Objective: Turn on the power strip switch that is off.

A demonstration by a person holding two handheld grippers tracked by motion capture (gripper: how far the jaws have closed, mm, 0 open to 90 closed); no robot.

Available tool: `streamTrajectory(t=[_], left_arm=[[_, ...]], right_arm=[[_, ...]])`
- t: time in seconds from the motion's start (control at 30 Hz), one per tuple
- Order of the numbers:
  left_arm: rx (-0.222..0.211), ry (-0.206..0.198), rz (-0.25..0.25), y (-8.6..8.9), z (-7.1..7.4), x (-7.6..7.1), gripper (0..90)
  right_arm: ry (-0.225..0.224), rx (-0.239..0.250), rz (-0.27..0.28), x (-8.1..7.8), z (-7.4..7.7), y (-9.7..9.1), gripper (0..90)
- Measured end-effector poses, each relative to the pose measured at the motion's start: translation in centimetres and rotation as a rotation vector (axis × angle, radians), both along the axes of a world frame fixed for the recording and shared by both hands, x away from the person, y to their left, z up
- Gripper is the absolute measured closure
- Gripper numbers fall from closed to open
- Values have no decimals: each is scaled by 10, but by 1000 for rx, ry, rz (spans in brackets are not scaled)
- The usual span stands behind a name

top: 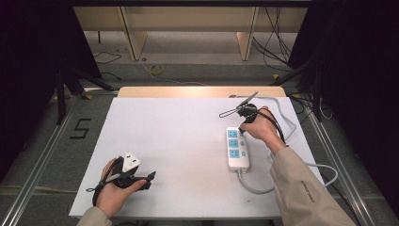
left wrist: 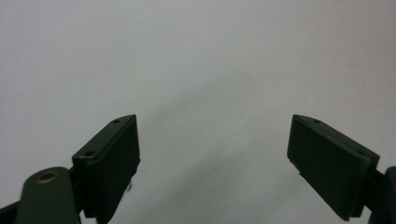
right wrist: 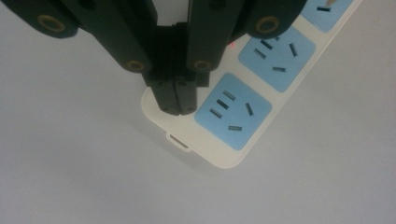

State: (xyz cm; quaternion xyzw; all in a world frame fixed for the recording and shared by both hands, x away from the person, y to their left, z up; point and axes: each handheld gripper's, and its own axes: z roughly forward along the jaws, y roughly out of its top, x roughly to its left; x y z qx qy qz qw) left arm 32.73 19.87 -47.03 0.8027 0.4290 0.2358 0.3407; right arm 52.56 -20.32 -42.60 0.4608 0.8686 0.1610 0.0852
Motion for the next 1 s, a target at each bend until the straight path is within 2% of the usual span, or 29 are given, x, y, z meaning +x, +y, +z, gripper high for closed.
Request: streamTrajectory(t=[1.0], left_arm=[[6,0,-5,-1,0,0,168]], right_arm=[[14,-8,1,1,-2,2,900]])
